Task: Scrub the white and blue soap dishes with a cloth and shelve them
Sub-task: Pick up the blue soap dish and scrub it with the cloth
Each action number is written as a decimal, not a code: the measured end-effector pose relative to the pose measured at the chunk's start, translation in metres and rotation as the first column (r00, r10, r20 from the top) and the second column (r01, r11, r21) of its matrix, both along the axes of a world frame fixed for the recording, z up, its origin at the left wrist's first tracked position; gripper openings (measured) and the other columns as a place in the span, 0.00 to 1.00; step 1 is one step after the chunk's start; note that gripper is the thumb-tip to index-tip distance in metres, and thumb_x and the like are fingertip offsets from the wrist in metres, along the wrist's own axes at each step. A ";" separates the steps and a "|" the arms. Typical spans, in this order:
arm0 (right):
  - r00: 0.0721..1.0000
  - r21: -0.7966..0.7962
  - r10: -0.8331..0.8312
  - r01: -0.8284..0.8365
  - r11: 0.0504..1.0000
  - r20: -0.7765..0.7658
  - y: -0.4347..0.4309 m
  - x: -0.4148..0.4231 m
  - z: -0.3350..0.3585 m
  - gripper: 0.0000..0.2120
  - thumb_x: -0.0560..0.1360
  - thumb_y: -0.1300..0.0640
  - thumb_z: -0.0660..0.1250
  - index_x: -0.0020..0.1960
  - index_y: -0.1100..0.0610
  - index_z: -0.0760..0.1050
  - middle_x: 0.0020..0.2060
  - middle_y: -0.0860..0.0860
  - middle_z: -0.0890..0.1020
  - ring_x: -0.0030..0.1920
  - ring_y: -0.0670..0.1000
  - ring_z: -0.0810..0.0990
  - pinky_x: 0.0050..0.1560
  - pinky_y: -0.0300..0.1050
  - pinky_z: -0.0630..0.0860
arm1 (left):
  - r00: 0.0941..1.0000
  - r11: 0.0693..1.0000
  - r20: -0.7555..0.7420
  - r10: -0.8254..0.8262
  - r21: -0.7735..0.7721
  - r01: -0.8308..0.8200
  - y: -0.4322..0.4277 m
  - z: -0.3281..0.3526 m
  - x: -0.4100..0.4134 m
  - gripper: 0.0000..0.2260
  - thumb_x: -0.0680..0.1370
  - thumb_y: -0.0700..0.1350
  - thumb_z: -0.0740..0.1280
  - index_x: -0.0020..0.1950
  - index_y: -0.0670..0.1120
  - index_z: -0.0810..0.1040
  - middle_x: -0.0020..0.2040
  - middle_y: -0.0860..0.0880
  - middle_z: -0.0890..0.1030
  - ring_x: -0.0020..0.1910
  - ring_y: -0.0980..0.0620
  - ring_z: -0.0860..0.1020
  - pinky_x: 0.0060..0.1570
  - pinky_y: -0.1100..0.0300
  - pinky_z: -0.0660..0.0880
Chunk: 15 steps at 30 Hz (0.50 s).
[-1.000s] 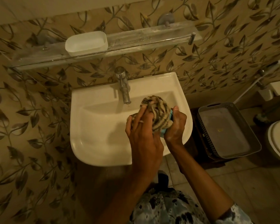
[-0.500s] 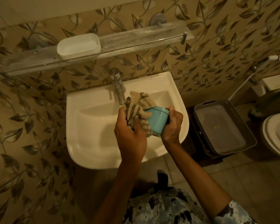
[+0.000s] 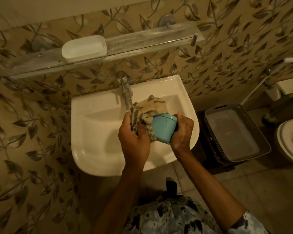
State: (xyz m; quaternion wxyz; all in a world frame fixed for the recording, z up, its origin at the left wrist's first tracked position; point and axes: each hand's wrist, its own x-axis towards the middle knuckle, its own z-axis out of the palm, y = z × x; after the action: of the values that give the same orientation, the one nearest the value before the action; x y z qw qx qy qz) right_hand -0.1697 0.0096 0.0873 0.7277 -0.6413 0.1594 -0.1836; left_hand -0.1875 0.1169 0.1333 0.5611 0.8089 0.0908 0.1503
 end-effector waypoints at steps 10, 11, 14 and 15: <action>0.769 0.232 0.432 -0.365 0.902 -0.470 -0.011 -0.039 -0.023 0.15 0.80 0.70 0.56 0.43 0.52 0.70 0.28 0.43 0.81 0.32 0.36 0.80 0.32 0.25 0.73 | 0.928 0.873 0.267 -0.260 0.475 0.107 -0.046 0.007 -0.035 0.15 0.69 0.36 0.60 0.54 0.41 0.79 0.56 0.45 0.82 0.64 0.53 0.69 0.62 0.46 0.69; 0.819 0.153 0.366 -0.333 0.930 -0.441 -0.007 -0.034 -0.016 0.13 0.79 0.69 0.57 0.45 0.53 0.72 0.33 0.44 0.80 0.33 0.38 0.80 0.34 0.26 0.75 | 0.931 0.890 0.270 -0.243 0.445 0.103 -0.042 0.008 -0.032 0.16 0.69 0.38 0.59 0.54 0.40 0.78 0.57 0.44 0.81 0.64 0.53 0.67 0.61 0.42 0.71; 0.997 -0.099 0.066 -0.068 0.993 -0.031 0.005 -0.008 0.002 0.07 0.75 0.61 0.59 0.41 0.54 0.73 0.38 0.48 0.78 0.38 0.43 0.78 0.40 0.40 0.76 | 0.967 0.948 0.180 -0.178 0.295 0.119 -0.024 0.009 -0.021 0.24 0.69 0.33 0.59 0.65 0.45 0.72 0.62 0.42 0.77 0.65 0.51 0.67 0.57 0.38 0.74; 0.999 -0.120 0.039 -0.034 0.992 0.037 0.007 -0.003 0.005 0.09 0.74 0.60 0.57 0.36 0.52 0.71 0.34 0.44 0.78 0.36 0.42 0.76 0.36 0.38 0.73 | 0.980 0.963 0.121 -0.156 0.239 0.124 -0.016 0.008 -0.016 0.26 0.70 0.31 0.58 0.66 0.48 0.71 0.64 0.42 0.76 0.64 0.49 0.69 0.58 0.41 0.75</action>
State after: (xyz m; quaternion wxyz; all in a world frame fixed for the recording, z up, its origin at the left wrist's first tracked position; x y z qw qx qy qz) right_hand -0.1728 0.0171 0.0920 0.6942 -0.6828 0.1220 -0.1920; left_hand -0.2033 0.1007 0.1412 0.4778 0.8604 -0.0241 0.1755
